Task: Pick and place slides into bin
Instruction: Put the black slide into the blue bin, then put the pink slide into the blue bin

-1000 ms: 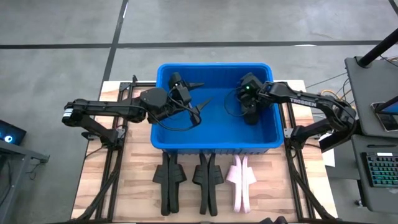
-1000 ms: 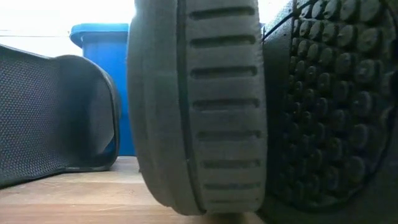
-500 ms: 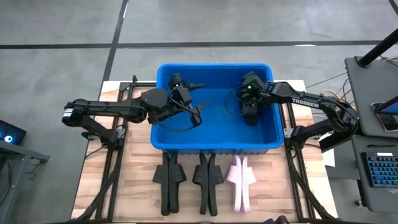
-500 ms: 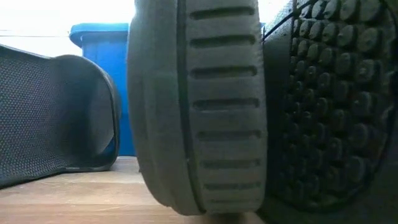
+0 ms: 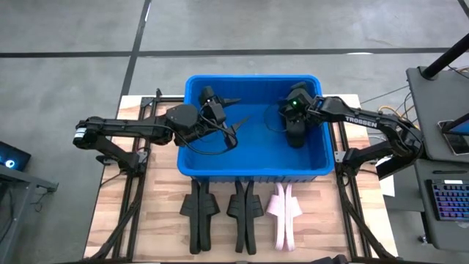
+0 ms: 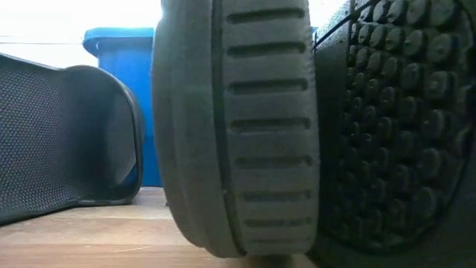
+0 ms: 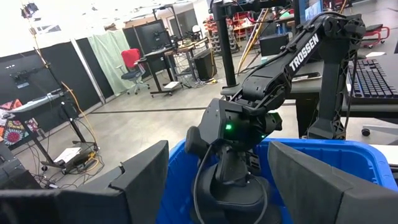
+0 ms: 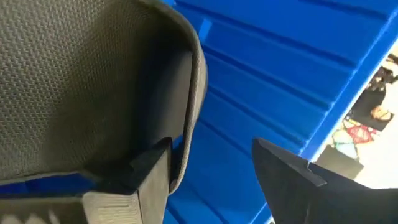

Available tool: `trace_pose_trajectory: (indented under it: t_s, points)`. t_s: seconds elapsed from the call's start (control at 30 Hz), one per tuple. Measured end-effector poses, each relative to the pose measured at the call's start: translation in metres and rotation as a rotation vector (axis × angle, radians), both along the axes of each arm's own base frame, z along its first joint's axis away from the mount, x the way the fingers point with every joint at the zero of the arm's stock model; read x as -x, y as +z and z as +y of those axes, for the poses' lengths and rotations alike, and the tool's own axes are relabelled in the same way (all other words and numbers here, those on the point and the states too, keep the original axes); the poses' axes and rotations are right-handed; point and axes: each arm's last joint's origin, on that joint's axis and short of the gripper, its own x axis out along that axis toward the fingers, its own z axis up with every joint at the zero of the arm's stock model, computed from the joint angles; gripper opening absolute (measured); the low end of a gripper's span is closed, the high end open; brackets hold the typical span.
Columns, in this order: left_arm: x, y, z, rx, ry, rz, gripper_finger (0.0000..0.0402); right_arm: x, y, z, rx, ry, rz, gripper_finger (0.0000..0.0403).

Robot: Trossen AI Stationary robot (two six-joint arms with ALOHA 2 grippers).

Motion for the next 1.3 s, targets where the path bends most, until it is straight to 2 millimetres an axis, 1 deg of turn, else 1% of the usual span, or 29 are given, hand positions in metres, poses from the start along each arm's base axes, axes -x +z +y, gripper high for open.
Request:
trace_pose_trajectory:
  t_s: [0.13,0.33,0.6,0.7,0.83,1.1,1.2,1.3]
  points:
    - [0.0,0.0,0.0,0.0,0.0,0.0,0.0259,0.001,0.001,0.001,0.026,-0.053,-0.029,0.021]
    - [0.0,0.0,0.0,0.0,0.0,0.0,0.0259,0.003,0.004,0.002,0.032,-0.074,-0.064,0.021]
    - [0.0,0.0,0.0,0.0,0.0,0.0,0.0259,0.011,0.018,0.009,0.009,-0.102,-0.216,0.021]
    - [0.0,0.0,0.0,0.0,0.0,0.0,0.0259,0.015,0.019,0.013,-0.041,-0.118,-0.269,0.021]
    - [0.0,0.0,0.0,0.0,0.0,0.001,0.0259,0.021,0.016,0.017,-0.099,-0.153,-0.251,0.021]
    - [0.0,0.0,0.0,0.0,0.0,0.001,0.0259,0.021,0.015,0.017,-0.12,-0.196,-0.305,0.021]
    - [0.0,0.0,0.0,0.0,0.0,0.0,0.0259,0.024,0.014,0.02,-0.162,-0.215,-0.279,0.021]
    - [0.0,0.0,0.0,0.0,0.0,0.001,0.0259,0.025,0.017,0.021,-0.183,-0.249,-0.28,0.021]
